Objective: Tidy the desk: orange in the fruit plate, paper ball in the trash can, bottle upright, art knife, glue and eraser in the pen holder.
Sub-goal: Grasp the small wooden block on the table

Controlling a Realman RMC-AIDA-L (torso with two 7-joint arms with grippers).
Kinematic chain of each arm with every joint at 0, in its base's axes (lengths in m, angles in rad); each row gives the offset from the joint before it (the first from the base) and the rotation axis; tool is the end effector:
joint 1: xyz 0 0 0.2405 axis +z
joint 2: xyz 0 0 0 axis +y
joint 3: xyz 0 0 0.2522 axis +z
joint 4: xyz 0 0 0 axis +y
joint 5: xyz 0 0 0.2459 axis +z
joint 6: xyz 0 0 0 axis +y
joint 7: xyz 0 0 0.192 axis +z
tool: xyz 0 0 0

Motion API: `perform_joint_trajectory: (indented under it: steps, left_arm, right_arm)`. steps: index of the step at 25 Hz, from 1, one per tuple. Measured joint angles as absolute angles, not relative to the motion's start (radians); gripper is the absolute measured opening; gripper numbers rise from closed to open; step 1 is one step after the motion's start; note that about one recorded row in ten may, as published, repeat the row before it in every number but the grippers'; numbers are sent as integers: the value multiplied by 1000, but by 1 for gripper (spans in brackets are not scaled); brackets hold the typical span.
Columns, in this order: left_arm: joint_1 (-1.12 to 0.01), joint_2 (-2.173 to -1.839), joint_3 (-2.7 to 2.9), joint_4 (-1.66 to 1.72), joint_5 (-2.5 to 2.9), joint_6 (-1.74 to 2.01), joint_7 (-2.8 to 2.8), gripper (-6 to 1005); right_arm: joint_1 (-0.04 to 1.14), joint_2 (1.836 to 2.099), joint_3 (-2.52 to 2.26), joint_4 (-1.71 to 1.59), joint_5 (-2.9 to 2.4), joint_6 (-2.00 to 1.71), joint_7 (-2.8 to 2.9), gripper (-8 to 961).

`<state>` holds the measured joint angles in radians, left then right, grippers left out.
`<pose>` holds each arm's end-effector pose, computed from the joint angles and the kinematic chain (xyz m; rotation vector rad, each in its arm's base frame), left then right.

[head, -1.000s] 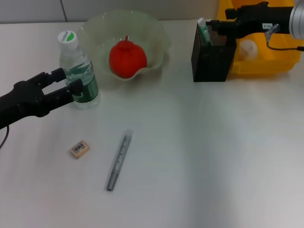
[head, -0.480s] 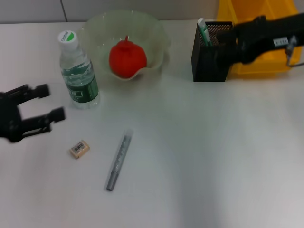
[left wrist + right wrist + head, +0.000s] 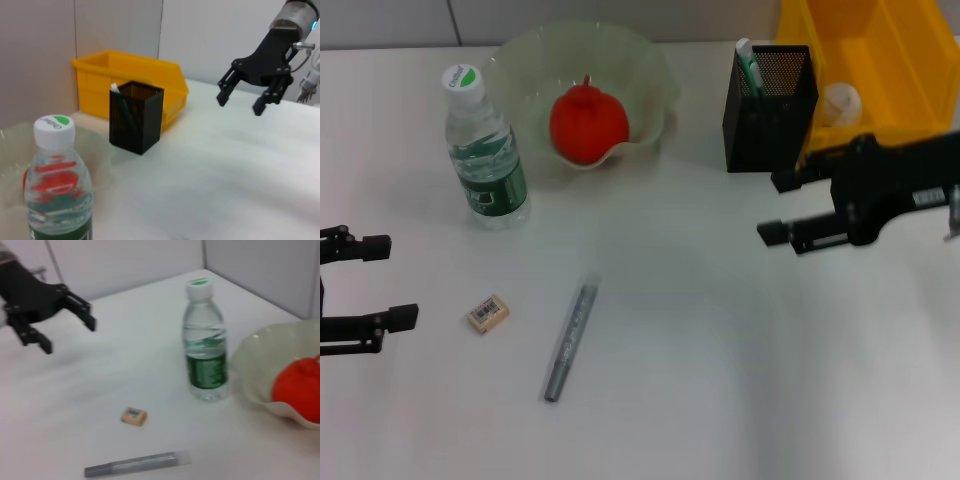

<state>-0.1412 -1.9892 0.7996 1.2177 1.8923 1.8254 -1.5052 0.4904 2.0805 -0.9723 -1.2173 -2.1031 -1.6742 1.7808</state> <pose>-0.3013 0.2865 0.0775 -2.7371 -0.4882 -0.4329 0.1961 0.3770 0.0040 -2.9079 0.4521 0.2780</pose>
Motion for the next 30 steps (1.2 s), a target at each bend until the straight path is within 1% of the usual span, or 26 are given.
perform_joint_trajectory:
  steps: [1, 2, 3, 9, 10, 11, 19, 27, 30]
  left_arm:
    - [-148, -1997, 799, 1235, 1912, 1825, -1523, 801]
    - [-164, -2013, 795, 1252, 1952, 1817, -1545, 801]
    - [-164, -2013, 795, 1252, 1952, 1817, -1545, 800]
    - [-216, -2056, 788, 1291, 2074, 1802, -1577, 798]
    - [-216, -2056, 788, 1291, 2074, 1802, -1577, 798]
    - [-236, -2063, 802, 1306, 2119, 1792, -1601, 797]
    - [-394, -2066, 1043, 1381, 2403, 1768, -1929, 794]
    - [-472, -2070, 1392, 1482, 2599, 1732, -2271, 791]
    - [-482, -2072, 1466, 1510, 2647, 1700, -2339, 736]
  right_arm:
    - [477, 2079, -964, -1190, -2082, -1675, 1731, 703]
    - [458, 2078, -937, -1158, -2063, -1675, 1664, 703]
    - [458, 2078, -937, -1158, -2063, -1675, 1664, 703]
    - [442, 2076, -883, -1100, -2057, -1687, 1600, 703]
    - [441, 2076, -883, -1099, -2059, -1687, 1600, 703]
    - [440, 2076, -884, -1100, -2060, -1688, 1601, 703]
    - [435, 2078, -894, -1149, -2070, -1700, 1648, 703]
    - [449, 2077, -896, -1162, -2091, -1694, 1645, 703]
    - [450, 2076, -896, -1163, -2092, -1691, 1642, 703]
